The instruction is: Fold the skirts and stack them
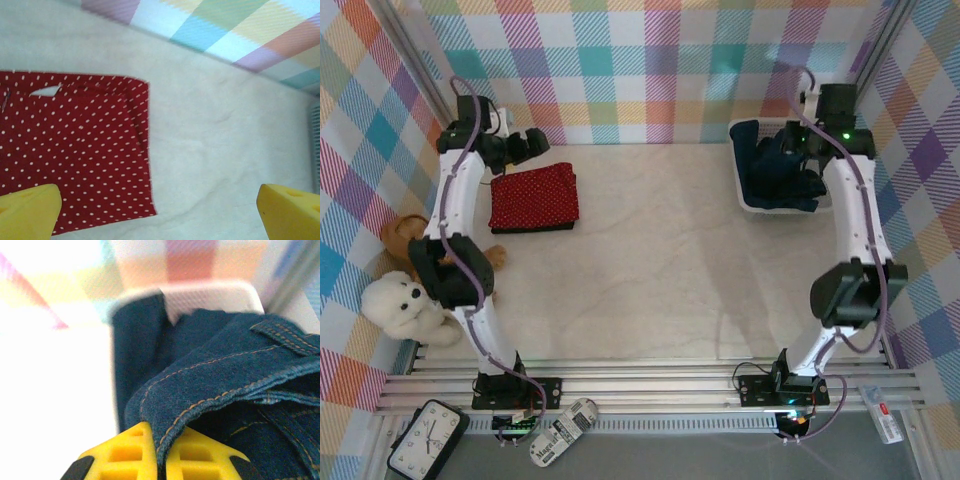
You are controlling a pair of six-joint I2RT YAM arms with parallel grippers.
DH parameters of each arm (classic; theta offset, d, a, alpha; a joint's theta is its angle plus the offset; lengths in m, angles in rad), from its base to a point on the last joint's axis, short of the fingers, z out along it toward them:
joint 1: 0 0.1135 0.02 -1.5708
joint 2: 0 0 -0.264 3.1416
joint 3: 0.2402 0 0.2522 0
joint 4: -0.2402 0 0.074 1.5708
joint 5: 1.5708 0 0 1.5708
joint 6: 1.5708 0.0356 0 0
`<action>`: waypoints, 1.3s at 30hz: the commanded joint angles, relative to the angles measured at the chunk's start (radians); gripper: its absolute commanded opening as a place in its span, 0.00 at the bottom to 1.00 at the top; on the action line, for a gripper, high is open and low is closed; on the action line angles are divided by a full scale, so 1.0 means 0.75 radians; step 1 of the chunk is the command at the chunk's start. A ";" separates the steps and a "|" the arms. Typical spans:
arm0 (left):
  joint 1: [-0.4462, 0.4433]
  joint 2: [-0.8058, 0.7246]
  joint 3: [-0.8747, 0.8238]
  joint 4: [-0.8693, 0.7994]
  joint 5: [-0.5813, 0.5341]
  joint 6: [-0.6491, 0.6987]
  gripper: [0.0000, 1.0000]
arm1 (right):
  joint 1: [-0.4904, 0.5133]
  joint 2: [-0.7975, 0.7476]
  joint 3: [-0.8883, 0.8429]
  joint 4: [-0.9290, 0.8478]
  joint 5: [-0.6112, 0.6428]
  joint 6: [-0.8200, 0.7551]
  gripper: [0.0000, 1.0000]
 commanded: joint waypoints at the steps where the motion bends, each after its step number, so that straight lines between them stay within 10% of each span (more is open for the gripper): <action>1: -0.021 -0.096 -0.101 0.104 0.054 -0.089 1.00 | 0.075 -0.116 0.086 0.155 -0.338 0.149 0.00; 11: -0.123 -0.197 -0.121 0.083 0.040 -0.050 1.00 | 0.388 -0.037 0.494 0.151 -0.617 0.212 0.00; 22: -0.171 -0.146 -0.046 0.032 0.044 -0.054 1.00 | 0.404 -0.003 0.487 0.150 -0.739 0.241 0.00; 37: -0.350 -0.061 -0.167 -0.076 -0.094 -0.059 1.00 | 0.183 -0.219 -1.158 0.273 -0.764 0.011 0.01; 39: -0.410 -0.041 -0.198 -0.094 -0.156 -0.063 1.00 | 0.181 -0.199 -1.213 0.226 -0.626 0.055 0.18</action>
